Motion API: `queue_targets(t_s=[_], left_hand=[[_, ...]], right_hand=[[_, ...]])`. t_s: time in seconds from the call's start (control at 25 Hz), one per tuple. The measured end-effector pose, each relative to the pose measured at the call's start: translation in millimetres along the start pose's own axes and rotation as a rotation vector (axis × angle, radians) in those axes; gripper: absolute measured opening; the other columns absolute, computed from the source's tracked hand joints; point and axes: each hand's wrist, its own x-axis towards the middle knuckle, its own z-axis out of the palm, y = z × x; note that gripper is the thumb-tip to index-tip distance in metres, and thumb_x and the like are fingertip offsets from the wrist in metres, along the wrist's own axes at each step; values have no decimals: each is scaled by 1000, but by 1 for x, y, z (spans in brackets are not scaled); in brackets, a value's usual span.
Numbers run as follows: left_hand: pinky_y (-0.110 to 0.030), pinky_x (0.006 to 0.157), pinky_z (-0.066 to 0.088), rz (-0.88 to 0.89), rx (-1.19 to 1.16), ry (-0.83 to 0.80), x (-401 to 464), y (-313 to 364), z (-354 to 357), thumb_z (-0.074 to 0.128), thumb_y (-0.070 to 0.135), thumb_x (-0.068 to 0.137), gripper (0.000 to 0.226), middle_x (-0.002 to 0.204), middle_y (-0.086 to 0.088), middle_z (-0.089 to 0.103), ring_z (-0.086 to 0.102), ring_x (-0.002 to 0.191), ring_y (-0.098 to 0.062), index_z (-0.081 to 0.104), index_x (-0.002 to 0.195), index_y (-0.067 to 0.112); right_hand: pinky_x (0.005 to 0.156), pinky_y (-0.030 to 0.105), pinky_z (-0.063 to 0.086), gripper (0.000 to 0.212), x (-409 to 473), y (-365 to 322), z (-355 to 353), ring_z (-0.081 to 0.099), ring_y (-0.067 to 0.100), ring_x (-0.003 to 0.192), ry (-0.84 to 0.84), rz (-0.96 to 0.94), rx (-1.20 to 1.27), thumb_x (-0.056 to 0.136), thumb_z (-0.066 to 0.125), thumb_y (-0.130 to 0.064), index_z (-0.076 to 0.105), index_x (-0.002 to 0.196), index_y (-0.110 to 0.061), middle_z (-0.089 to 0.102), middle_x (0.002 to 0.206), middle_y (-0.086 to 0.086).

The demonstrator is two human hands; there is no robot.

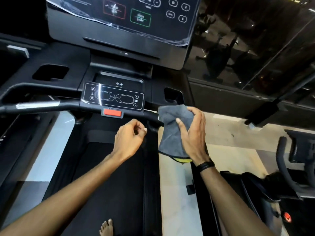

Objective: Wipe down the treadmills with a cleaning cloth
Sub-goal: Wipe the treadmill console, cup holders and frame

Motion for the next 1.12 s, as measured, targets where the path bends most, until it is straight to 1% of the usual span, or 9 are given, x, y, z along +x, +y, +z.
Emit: queue_targets(t_s=[0.08, 0.2, 0.24, 0.32, 0.44, 0.56, 0.68, 0.92, 1.12], left_hand=[[-34, 67, 49, -16, -24, 66, 4, -6, -7, 67, 28, 86, 9, 68, 18, 63, 56, 61, -7, 61, 80, 29], [-41, 72, 52, -25, -31, 128, 9, -14, -16, 66, 21, 87, 7, 71, 11, 65, 58, 64, -16, 63, 85, 27], [-43, 72, 53, -15, -27, 147, 12, -16, -21, 66, 20, 87, 7, 71, 10, 65, 59, 65, -18, 63, 86, 26], [-42, 70, 52, 2, 0, 221, 22, -20, -34, 65, 18, 88, 8, 68, 9, 64, 59, 64, -18, 63, 86, 26], [-37, 66, 50, 47, 75, 300, 39, -18, -38, 63, 20, 87, 5, 71, 9, 64, 57, 63, -11, 65, 87, 25], [-37, 67, 49, 177, 192, 321, 57, 3, -22, 59, 21, 85, 8, 77, 9, 65, 56, 66, -14, 66, 88, 20], [-45, 70, 48, 391, 391, 286, 82, 25, -2, 62, 14, 82, 10, 82, -4, 68, 62, 74, -30, 68, 88, 9], [-43, 109, 30, 402, 684, 134, 123, 39, -1, 47, 35, 92, 40, 126, -3, 67, 58, 123, -24, 69, 119, 14], [-41, 119, 13, 330, 850, -124, 145, 47, 14, 23, 45, 100, 58, 121, -4, 71, 60, 121, -21, 71, 109, 14]], right_hand=[[110, 30, 33, 51, 31, -4, 27, 42, 22, 132, -81, -32, -74, 98, 58, -42, 39, 141, -23, 43, 146, 5], [122, 50, 11, 102, 48, -3, 80, 10, 31, 153, -663, 95, -479, 88, 50, -73, 7, 161, -16, 8, 167, 15], [123, 53, 7, 118, 45, -1, 94, 8, 33, 153, -810, 111, -567, 80, 53, -81, 2, 160, -13, 7, 166, 16], [120, 52, 20, 132, 44, 6, 119, 30, 34, 144, -806, 69, -656, 62, 60, -90, 15, 157, -10, 30, 157, 15], [94, 44, 47, 102, 54, 15, 138, 59, 30, 114, -650, -25, -610, 57, 75, -78, 45, 131, -14, 56, 125, 7], [71, 36, 46, 69, 80, 29, 140, 67, 33, 101, -790, -93, -469, 65, 77, -59, 55, 116, -17, 68, 110, 7], [70, 32, 44, 67, 106, 35, 133, 66, 34, 101, -1037, 7, -320, 56, 86, -54, 64, 106, -15, 69, 109, 12], [61, 35, 45, 43, 58, 39, 139, 70, 31, 81, -621, -241, -525, 68, 75, -35, 56, 100, -15, 69, 91, 8], [68, 33, 37, 52, 107, 46, 130, 64, 34, 94, -1046, -31, -244, 57, 83, -49, 54, 91, -21, 67, 100, 8]])
